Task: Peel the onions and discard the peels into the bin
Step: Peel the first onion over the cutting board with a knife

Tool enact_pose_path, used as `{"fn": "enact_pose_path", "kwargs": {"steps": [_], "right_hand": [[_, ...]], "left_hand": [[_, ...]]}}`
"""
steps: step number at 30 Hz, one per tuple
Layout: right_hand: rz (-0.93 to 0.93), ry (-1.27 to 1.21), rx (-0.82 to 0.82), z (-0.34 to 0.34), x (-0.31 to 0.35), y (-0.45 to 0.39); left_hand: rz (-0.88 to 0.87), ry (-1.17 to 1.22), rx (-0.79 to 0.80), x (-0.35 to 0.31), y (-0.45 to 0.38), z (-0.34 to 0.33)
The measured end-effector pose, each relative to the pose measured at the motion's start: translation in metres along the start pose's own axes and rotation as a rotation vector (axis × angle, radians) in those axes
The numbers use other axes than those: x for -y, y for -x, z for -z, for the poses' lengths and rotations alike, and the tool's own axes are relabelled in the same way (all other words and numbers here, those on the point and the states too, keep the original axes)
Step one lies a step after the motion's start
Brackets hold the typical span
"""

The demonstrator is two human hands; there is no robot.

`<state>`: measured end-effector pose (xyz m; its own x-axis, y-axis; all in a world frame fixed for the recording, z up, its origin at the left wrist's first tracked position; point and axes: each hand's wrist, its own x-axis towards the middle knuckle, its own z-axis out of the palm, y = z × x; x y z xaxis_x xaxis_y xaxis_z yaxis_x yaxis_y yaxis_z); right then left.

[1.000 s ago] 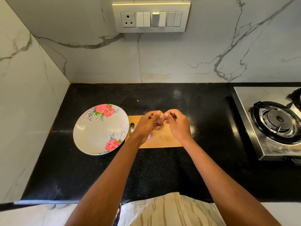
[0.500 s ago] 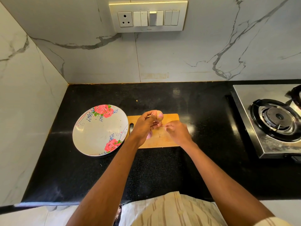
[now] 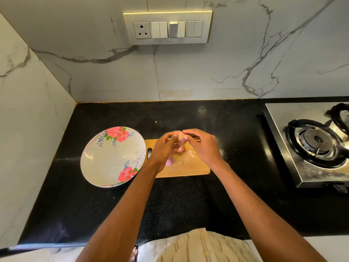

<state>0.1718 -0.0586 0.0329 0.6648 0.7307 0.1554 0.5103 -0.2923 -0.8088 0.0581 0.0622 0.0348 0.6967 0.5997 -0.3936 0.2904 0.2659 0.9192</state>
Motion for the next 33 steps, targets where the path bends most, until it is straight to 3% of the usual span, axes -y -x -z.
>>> {"fn": "enact_pose_path", "kwargs": {"steps": [4,10,17,24,33], "right_hand": [[-0.026,-0.027,-0.030,0.002,-0.003,0.002],[0.119,0.048,-0.087,0.005,0.003,0.005],[0.200,0.115,-0.120,0.007,0.000,0.000],[0.210,0.098,-0.052,0.006,-0.002,0.003],[0.178,0.094,-0.103,0.006,-0.002,0.001]], "left_hand": [[0.023,0.061,0.069,0.000,0.004,0.003],[0.069,0.218,0.038,-0.007,0.005,-0.005],[0.023,0.144,0.033,-0.012,0.005,-0.008],[0.046,0.126,0.012,-0.011,0.005,-0.010],[0.017,0.126,0.047,-0.016,0.010,-0.009]]}}
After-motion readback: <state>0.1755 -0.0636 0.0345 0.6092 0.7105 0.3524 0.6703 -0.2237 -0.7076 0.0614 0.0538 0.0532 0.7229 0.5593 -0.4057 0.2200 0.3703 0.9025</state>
